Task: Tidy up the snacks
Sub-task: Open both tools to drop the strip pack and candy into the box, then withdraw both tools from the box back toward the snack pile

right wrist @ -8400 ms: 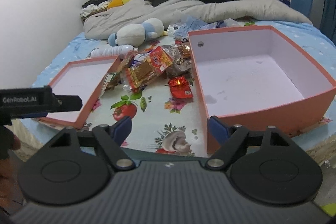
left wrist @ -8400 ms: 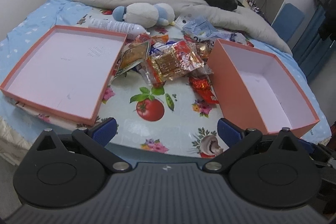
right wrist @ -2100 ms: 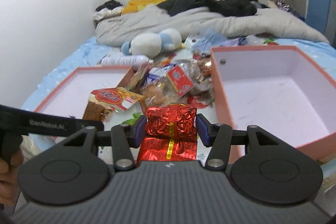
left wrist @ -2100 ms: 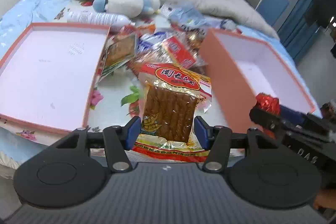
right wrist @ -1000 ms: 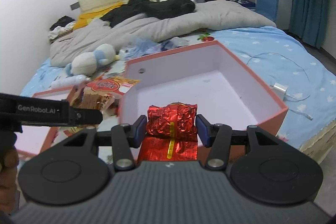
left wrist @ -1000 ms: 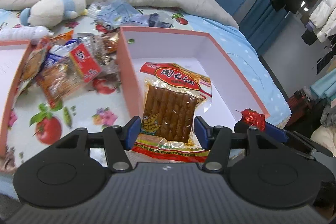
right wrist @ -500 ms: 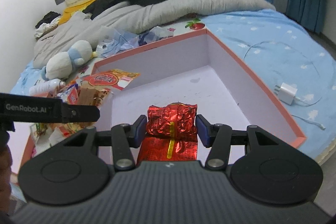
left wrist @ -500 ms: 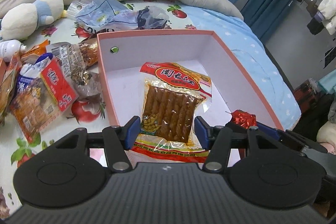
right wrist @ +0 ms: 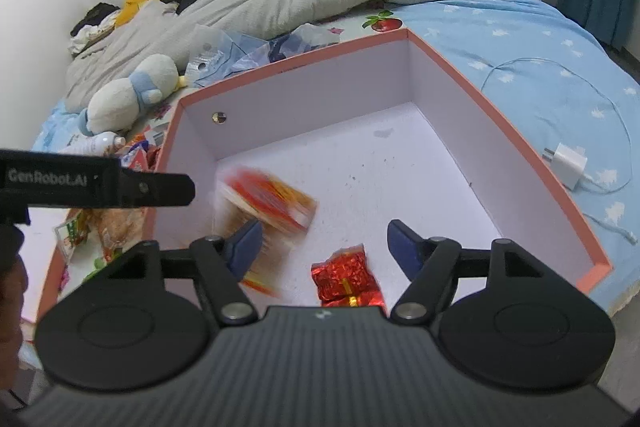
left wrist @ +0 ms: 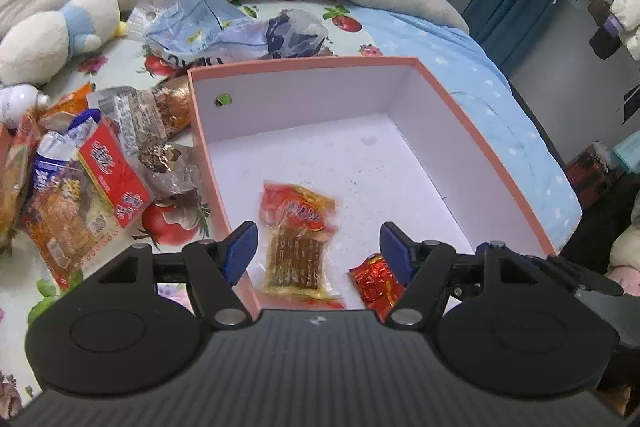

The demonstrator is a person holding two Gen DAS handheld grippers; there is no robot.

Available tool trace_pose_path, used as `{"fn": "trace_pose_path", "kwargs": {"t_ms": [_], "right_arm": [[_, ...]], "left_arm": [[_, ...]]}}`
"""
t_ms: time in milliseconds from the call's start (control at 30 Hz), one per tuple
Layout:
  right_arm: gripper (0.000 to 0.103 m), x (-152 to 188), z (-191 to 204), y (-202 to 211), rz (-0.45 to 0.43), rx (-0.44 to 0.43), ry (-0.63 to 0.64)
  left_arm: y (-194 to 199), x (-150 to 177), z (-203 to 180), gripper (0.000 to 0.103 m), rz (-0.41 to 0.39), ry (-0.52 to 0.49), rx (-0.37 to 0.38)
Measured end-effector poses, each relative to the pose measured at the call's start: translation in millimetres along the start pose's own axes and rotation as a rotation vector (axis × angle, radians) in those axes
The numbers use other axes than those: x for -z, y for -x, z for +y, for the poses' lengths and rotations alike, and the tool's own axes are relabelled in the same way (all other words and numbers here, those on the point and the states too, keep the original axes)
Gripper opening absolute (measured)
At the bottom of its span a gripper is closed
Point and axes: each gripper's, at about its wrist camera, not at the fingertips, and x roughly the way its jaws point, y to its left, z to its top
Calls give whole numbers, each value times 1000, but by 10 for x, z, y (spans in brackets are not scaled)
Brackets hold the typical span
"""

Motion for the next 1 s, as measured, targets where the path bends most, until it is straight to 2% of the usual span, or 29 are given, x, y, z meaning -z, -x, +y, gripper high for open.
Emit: {"fn": "trace_pose_path", "kwargs": {"t_ms": [267,633,1000], "right_arm": [[71,153,156,426,-78,-7,15],[71,428,509,1033,-203,-53,67],[71,787,871,1371,-231,-138,108]], "left_arm": [[485,192,-65,72,-72,-22,12],[1369,731,-39,72,-195,-37,-7],[2067,1320,244,72,-269,33,-45]]}}
